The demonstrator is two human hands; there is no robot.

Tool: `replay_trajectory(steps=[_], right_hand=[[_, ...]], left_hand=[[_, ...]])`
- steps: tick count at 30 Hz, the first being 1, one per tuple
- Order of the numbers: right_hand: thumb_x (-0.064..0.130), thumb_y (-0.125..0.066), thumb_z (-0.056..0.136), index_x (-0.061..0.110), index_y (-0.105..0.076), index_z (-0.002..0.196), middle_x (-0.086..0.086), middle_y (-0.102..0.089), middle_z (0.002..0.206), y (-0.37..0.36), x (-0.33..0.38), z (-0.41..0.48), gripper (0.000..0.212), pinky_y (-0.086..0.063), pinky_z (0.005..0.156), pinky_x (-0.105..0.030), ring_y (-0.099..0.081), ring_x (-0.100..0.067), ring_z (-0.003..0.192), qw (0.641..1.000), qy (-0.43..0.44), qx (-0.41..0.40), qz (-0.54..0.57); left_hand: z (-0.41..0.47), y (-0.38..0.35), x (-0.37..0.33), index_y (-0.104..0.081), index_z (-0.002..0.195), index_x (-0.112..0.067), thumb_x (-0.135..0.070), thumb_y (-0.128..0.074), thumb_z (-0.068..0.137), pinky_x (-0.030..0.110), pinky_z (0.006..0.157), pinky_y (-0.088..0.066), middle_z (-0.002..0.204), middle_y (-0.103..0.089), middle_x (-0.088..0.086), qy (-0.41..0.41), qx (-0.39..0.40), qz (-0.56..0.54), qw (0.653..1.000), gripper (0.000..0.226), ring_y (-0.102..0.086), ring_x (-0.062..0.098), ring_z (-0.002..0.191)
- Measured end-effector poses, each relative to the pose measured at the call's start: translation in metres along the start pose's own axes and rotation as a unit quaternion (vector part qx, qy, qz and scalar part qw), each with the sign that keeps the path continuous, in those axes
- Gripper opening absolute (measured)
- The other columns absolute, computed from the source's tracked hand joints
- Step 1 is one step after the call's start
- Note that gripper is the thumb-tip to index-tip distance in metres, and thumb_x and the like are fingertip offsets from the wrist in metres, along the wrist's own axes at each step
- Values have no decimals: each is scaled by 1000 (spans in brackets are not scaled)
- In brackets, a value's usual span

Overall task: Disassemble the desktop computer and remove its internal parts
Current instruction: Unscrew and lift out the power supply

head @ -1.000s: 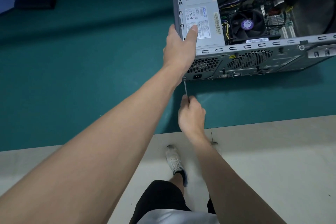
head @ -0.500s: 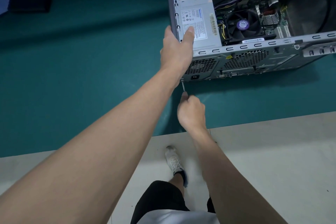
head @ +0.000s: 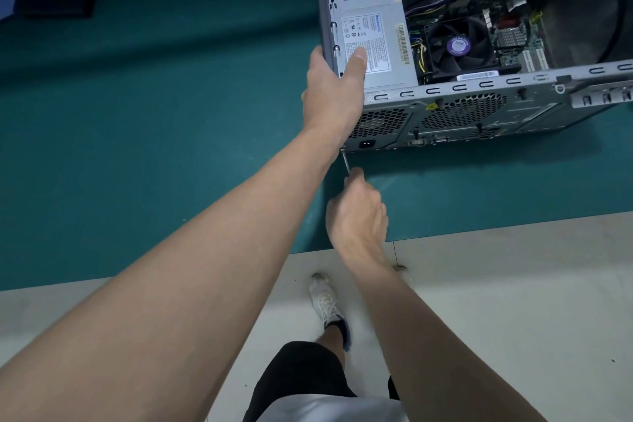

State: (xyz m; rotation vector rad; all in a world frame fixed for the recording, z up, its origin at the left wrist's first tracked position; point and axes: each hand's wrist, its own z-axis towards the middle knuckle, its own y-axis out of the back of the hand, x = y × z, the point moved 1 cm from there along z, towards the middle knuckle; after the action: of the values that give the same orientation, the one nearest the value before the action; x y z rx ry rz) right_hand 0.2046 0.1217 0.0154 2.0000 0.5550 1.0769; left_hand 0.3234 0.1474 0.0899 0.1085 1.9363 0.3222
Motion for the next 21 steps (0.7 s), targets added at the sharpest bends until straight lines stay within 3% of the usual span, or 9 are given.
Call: replay_trajectory(steps=[4,8,12,15,17,21], right_hand=[[30,-33,101,6,-51,106,-19,-61,105,4,5,-2,31,-44,73,-40,-57,-38,91,990,-86,73,89],[9,-42,89,8,-52,98,-18,-55,111,8,3,-4,13,-48,74,-37,-51,-30,83,972,-73,178,135],[6,-39,85,22,-46,86,-9,-62,95,8,-3,-5,18,-56,74,-48,-64,-37,82,959,-88,182,200],[21,-42,97,25,-47,93,-2,-64,90,8,-9,-5,7,-53,78,-47,-62,-31,90,963,-67,164,205],[32,-41,99,26,-49,94,2,-66,91,8,-14,-6,11,-50,82,-44,-60,-28,94,961,-67,156,220],[20,-43,99,28,-50,77,0,-68,87,4,-23,-14,25,-51,84,-49,-63,-27,89,948,-78,164,260]], left_hand=[[0,0,0,-43,139,-16,-38,-54,97,43,105,-42,126,-61,-4,2,3,-4,1000,49,-52,23,122],[0,0,0,-42,140,-16,-38,-54,96,43,104,-43,128,-60,-3,3,4,-6,1000,50,-53,23,122],[0,0,0,-40,142,-16,-40,-54,96,44,106,-41,131,-58,-3,1,3,0,1000,54,-50,23,125],[0,0,1,-40,142,-16,-40,-54,96,44,105,-42,130,-59,-4,4,5,-1,1000,53,-50,23,125],[0,0,1,-43,140,-17,-39,-54,96,44,104,-43,128,-60,-4,3,4,-2,1000,50,-52,23,123],[1,0,1,-44,138,-18,-39,-55,95,43,104,-43,126,-61,-5,5,5,-14,1000,50,-53,22,121]])
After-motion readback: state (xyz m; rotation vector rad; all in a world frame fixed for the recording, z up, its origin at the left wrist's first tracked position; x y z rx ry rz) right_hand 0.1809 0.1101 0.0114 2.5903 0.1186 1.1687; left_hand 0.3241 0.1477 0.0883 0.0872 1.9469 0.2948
